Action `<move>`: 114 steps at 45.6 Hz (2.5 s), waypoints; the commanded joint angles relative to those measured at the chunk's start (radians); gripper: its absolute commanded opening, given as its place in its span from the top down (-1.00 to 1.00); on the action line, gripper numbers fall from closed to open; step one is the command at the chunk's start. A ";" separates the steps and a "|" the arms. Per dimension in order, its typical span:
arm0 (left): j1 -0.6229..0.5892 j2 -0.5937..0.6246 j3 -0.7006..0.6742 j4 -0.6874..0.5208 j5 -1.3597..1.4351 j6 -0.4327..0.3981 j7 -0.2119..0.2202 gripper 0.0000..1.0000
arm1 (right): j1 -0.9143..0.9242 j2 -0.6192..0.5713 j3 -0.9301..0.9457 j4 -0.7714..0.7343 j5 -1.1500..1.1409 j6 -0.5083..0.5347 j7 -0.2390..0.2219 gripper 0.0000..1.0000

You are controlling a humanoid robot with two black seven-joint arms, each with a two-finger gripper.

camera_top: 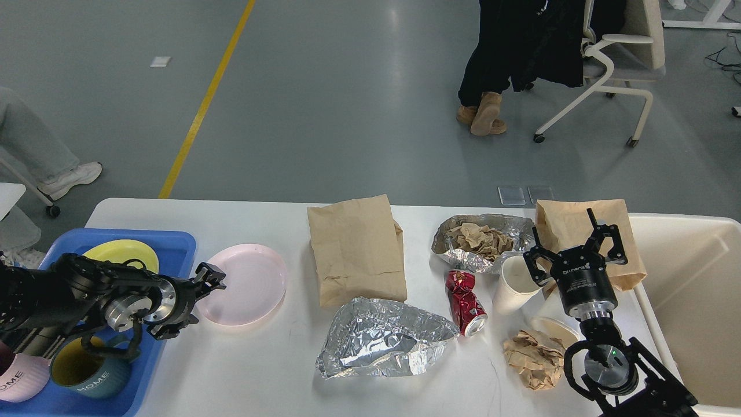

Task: Tidy desktop
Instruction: 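Grasp the pink plate edge with the left gripper, then lift the pink plate and lay it onto the yellow plate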

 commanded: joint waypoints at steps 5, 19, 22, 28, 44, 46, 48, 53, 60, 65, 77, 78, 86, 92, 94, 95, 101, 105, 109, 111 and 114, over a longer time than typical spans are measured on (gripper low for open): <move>0.021 -0.015 -0.016 0.002 0.011 -0.002 0.018 -0.25 | 0.000 0.000 0.000 0.000 0.000 0.000 0.000 -1.00; 0.027 -0.013 -0.013 0.004 0.009 0.000 0.024 -0.04 | 0.000 0.000 0.000 0.000 0.000 0.000 0.000 -1.00; 0.029 -0.013 -0.012 0.004 0.008 0.000 0.037 0.11 | 0.000 0.000 0.000 0.000 0.000 0.000 0.000 -1.00; 0.038 -0.010 -0.016 0.004 0.000 0.000 0.064 0.42 | 0.000 0.000 0.000 0.000 0.000 0.000 0.000 -1.00; 0.038 -0.006 -0.016 0.004 -0.006 -0.002 0.066 0.91 | 0.000 0.000 0.000 0.000 0.000 0.000 0.000 -1.00; 0.038 -0.004 -0.016 0.004 -0.006 -0.002 0.070 0.96 | 0.000 0.000 0.000 0.000 0.000 0.000 0.000 -1.00; 0.038 -0.004 -0.016 0.004 -0.006 -0.002 0.080 1.00 | 0.000 0.000 0.000 0.000 0.000 0.000 0.000 -1.00; 0.029 -0.002 -0.019 0.002 -0.006 -0.007 0.099 1.00 | 0.000 0.000 0.000 0.000 0.000 0.000 0.000 -1.00; 0.033 0.001 -0.062 0.000 -0.009 -0.033 0.132 1.00 | 0.000 0.000 0.000 0.000 0.000 0.000 0.000 -1.00; 0.032 0.001 -0.062 0.000 -0.009 -0.033 0.138 1.00 | 0.000 0.000 0.000 0.000 0.000 0.000 0.000 -1.00; 0.000 0.013 -0.056 -0.018 -0.028 -0.049 0.139 1.00 | 0.000 0.000 0.000 0.000 0.000 0.000 0.000 -1.00; -0.011 0.017 -0.053 -0.026 -0.028 -0.051 0.142 1.00 | 0.000 0.000 0.000 0.000 0.000 0.000 0.000 -1.00; -0.172 0.120 0.028 -0.199 -0.032 -0.056 0.147 1.00 | 0.000 0.000 0.000 0.000 0.000 0.000 0.000 -1.00; -0.396 0.149 0.190 -0.352 -0.115 -0.063 0.141 1.00 | 0.000 0.000 0.000 0.000 0.000 0.000 0.000 -1.00; -0.474 0.151 0.250 -0.389 -0.152 -0.083 0.139 1.00 | 0.000 0.000 0.000 0.000 0.000 0.000 0.000 -1.00; -0.508 0.151 0.275 -0.406 -0.170 -0.100 0.139 1.00 | 0.000 0.000 0.000 0.000 0.000 0.000 0.000 -1.00; -0.695 0.151 0.405 -0.538 -0.251 -0.180 0.135 1.00 | 0.000 0.000 0.000 0.000 0.000 0.000 0.000 -1.00; -0.812 0.134 0.485 -0.621 -0.270 -0.201 0.130 1.00 | 0.000 0.000 0.000 0.000 0.000 0.000 0.000 -1.00; -0.879 0.102 0.530 -0.656 -0.287 -0.232 0.112 1.00 | 0.000 0.000 0.000 0.000 0.000 0.000 0.000 -1.00; -0.890 0.100 0.540 -0.658 -0.291 -0.246 0.109 1.00 | 0.000 0.000 0.000 0.000 0.000 0.000 0.000 -1.00; -0.895 0.105 0.548 -0.659 -0.296 -0.270 0.107 1.00 | 0.000 0.000 0.000 -0.001 0.000 0.000 0.000 -1.00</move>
